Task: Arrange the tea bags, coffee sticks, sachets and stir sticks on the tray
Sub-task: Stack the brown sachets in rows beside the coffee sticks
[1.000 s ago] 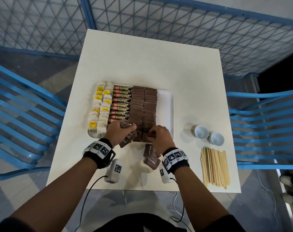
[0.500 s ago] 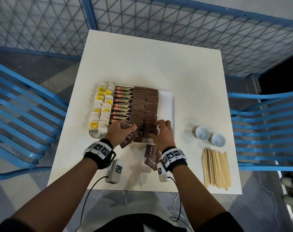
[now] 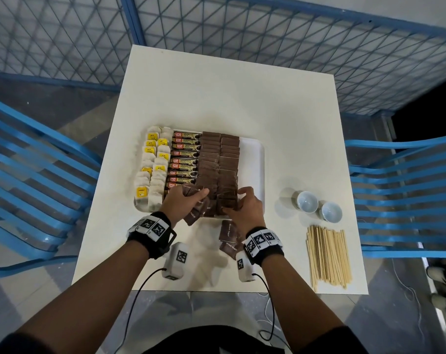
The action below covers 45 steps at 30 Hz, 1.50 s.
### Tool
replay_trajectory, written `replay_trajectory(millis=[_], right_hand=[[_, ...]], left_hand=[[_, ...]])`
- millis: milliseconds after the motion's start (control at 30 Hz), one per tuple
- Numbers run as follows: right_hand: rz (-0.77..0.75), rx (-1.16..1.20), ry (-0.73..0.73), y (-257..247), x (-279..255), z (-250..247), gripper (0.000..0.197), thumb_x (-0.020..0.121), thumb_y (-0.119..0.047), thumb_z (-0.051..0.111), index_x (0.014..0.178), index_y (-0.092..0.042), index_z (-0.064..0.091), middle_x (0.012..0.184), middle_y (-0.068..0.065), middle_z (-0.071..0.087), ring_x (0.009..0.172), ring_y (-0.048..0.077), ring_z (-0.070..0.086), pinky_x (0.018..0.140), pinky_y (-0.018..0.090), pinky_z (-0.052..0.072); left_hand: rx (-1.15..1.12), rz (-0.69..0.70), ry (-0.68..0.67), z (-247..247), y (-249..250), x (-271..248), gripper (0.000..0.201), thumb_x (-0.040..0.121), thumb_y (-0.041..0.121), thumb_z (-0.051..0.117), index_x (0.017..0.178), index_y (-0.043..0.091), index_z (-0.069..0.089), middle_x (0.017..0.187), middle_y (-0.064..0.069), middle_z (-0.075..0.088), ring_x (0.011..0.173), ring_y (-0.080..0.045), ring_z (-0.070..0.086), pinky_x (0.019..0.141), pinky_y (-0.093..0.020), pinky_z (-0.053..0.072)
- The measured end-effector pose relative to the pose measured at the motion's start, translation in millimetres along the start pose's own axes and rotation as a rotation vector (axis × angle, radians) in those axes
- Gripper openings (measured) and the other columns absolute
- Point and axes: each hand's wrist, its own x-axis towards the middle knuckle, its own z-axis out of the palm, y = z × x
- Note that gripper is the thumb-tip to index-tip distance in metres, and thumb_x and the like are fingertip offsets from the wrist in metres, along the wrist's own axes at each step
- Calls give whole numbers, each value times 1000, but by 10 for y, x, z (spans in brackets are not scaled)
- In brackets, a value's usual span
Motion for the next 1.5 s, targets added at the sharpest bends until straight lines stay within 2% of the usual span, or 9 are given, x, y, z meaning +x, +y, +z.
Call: replay_trajectory(millis=[167, 367, 500, 633, 733, 900, 1067, 1300, 1500], right_hand=[[1, 4, 8, 9, -31, -44, 58, 76, -33, 84, 120, -24, 48, 88, -6, 63, 87, 10, 60, 83, 28, 52], [-96, 128, 27, -181, -140, -49, 28, 89, -39, 72, 107, -20, 64, 92, -8, 70, 79, 3, 64, 72, 21, 50], [-138, 127, -118, -369, -106, 64, 41, 91, -53, 65, 109, -16, 69, 99, -3, 73, 91, 13, 68, 82, 28, 56], [-152, 229, -67, -412, -22, 64, 15, 87, -33, 77, 92, -19, 75, 86, -5, 74, 80, 14, 70, 78, 37, 60], [-150, 264, -44, -404, 17, 36, 4, 86, -24, 78, 87, -20, 76, 78, -7, 74, 73, 13, 70, 75, 33, 60], [-247, 159, 5, -393, 19, -16, 11, 94, -20, 68, 98, -18, 78, 81, -13, 70, 73, -6, 61, 70, 3, 42], [-127, 287, -100, -376, -12, 0, 18, 84, -24, 80, 100, -20, 73, 94, 0, 75, 84, 12, 73, 75, 26, 61], [-73, 181, -9, -143, -20, -176, 13, 83, -19, 80, 92, -23, 72, 82, -10, 70, 78, 4, 65, 70, 12, 49], [-86, -51, -30, 62, -108, -114, 8, 85, -20, 76, 93, -21, 74, 84, -9, 71, 85, 12, 62, 80, 28, 51]], left_hand=[[-299, -170, -73, 41, 66, -30, 5, 94, 11, 70, 93, 8, 73, 86, -14, 75, 79, -33, 70, 79, -45, 56], [-414, -154, -124, 64, 109, -96, 12, 98, 1, 59, 102, 6, 69, 84, -12, 73, 61, -23, 70, 57, -30, 56], [-449, -42, -195, 78, 138, -124, 19, 97, 1, 61, 114, 2, 70, 103, -13, 76, 89, -22, 75, 69, -29, 59], [-434, -71, -177, 66, 165, -145, 13, 96, 4, 64, 105, 9, 72, 95, -7, 77, 88, -23, 73, 72, -33, 60], [-403, -105, -50, 47, 163, -131, 6, 96, 17, 69, 96, 15, 75, 92, -9, 78, 86, -28, 72, 78, -40, 60], [-199, -8, 26, 47, 124, -126, 14, 97, 21, 68, 85, 20, 73, 86, -11, 73, 65, -27, 69, 53, -32, 55], [-55, 82, 48, 56, 81, -126, 11, 99, 25, 66, 90, 21, 73, 80, 0, 75, 68, -17, 71, 69, -35, 57], [-181, -119, -51, 33, 8, -110, 11, 98, 15, 65, 91, 8, 71, 82, -14, 71, 58, -29, 65, 67, -38, 54], [-213, -180, -66, 17, 27, -136, 12, 92, -4, 61, 88, 4, 69, 72, -7, 69, 55, -25, 65, 56, -31, 54]])
